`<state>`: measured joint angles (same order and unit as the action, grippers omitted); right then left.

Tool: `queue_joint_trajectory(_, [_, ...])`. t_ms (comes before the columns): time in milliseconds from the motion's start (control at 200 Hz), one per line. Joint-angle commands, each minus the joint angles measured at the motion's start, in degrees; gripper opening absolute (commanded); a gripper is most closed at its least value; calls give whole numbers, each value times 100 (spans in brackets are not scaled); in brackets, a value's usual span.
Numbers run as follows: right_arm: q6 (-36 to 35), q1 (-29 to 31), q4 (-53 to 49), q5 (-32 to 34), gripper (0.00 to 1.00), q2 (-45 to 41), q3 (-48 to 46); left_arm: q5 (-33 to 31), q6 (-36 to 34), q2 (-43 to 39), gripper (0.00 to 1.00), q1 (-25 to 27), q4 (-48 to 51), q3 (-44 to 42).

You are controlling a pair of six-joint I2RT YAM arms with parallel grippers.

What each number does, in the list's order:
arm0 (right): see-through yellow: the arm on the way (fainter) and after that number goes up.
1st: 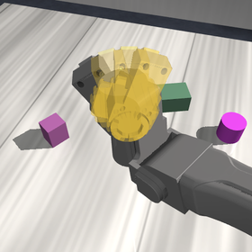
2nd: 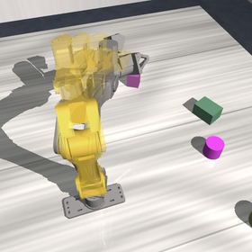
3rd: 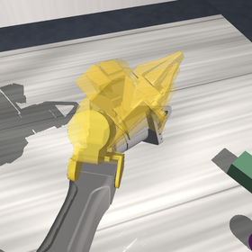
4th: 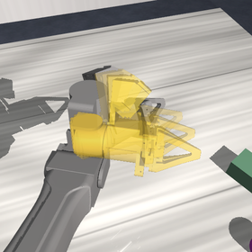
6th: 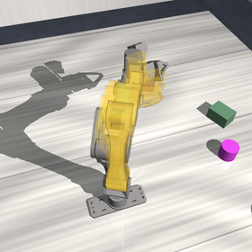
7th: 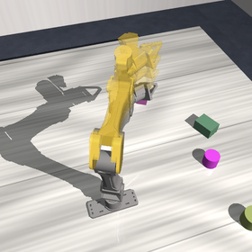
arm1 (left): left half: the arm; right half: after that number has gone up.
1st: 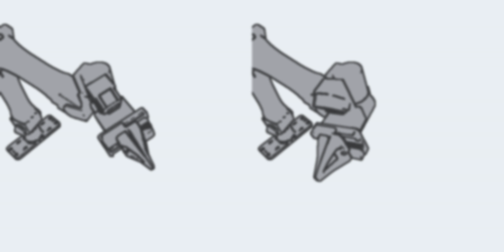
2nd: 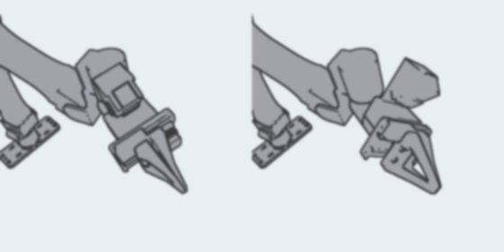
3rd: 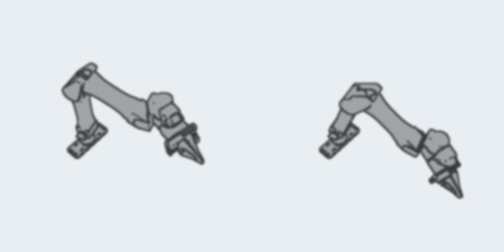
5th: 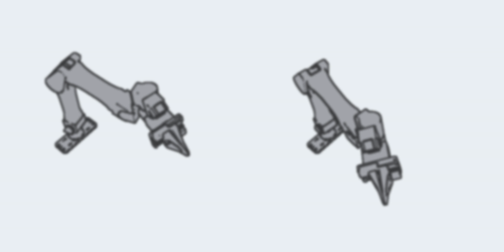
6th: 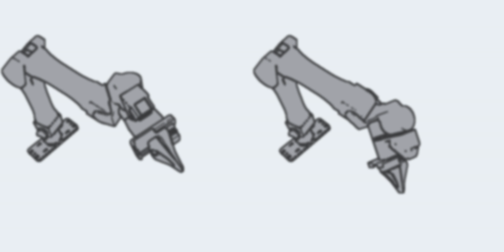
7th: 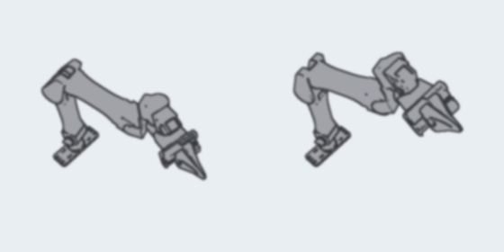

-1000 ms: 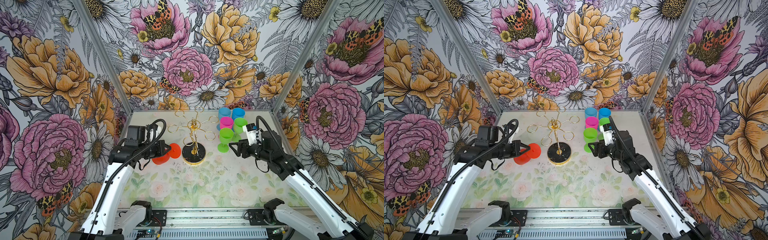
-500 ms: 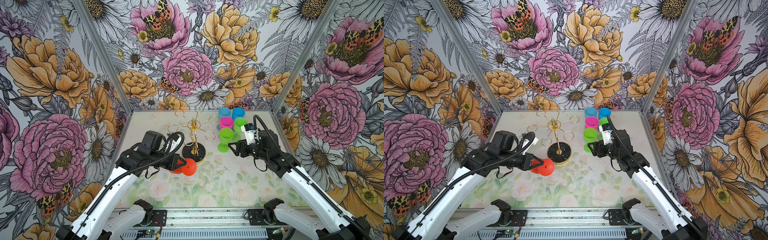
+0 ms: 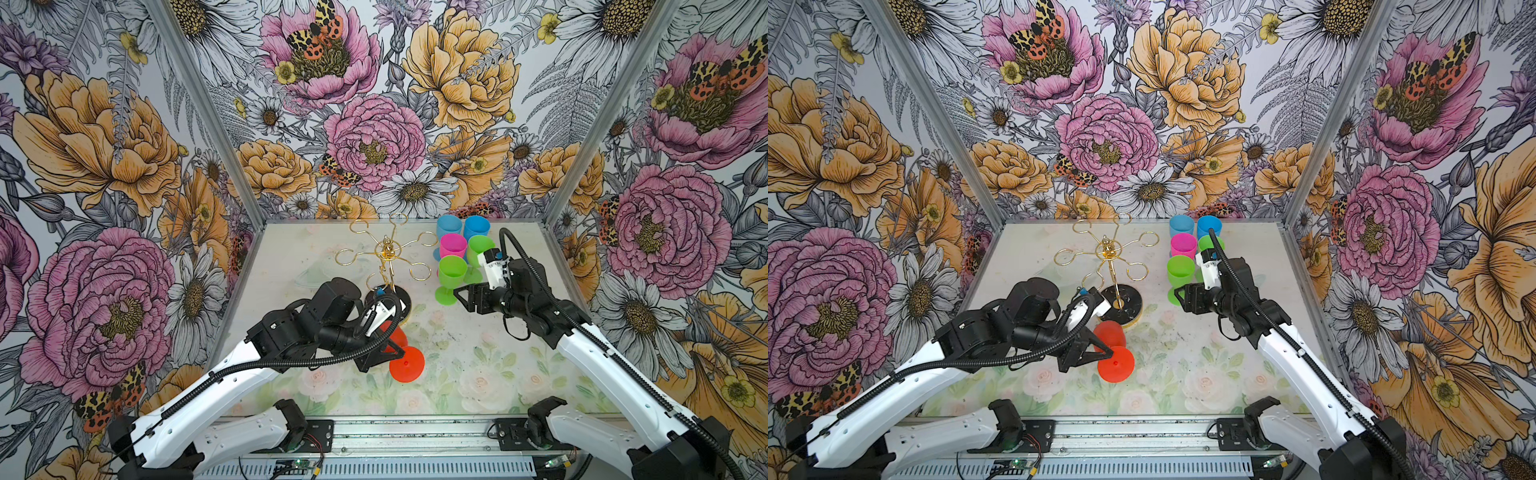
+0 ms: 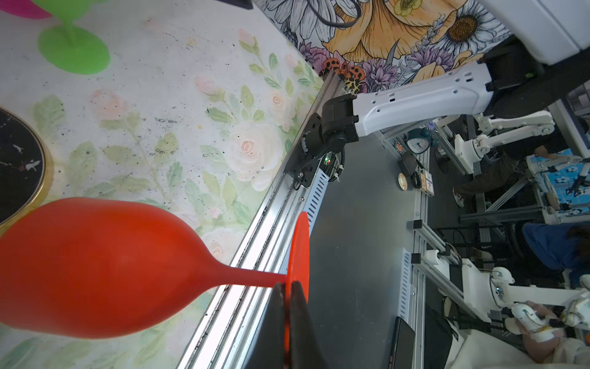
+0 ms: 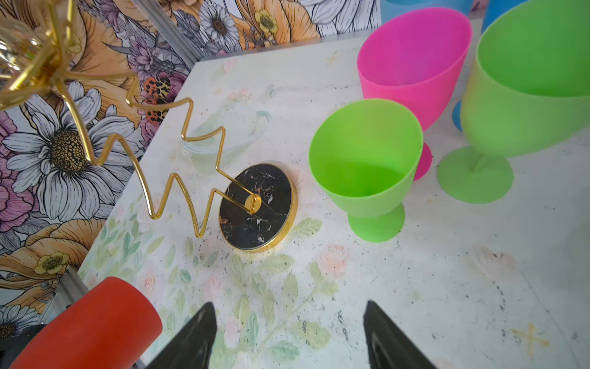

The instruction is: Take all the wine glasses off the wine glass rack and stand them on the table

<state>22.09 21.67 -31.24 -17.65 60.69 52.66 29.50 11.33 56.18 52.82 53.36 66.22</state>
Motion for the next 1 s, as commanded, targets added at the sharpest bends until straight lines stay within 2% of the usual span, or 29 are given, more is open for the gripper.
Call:
queue_joint_trajectory(0, [100,-16,-505,-61,71,139,459,-660,-491,150,0,399,-503,216])
queue_joint_trajectory(225, [106,-16,-830,-356,71,213,692,-1539,-1516,356,0,1171,-1126,8])
queue_joint_trajectory(490, [-59,-22,-1258,-327,72,412,1086,-2257,-2680,370,0,1585,-1698,-411])
queue_joint_trajectory(756, [-91,-40,-1380,-494,72,627,1457,-3292,-3871,312,0,2125,-1881,-958])
queue_joint_trajectory(866, [-72,-49,-1396,-633,72,711,1603,-3810,-4313,289,0,2292,-1915,-1155])
queue_joint_trajectory(931, [-74,-48,-1400,-815,72,781,1658,-4099,-4591,288,0,2597,-1962,-1277])
queue_joint_trajectory(996, [-130,-49,-1427,-1129,71,870,1701,-4627,-4873,301,0,2750,-2054,-1399])
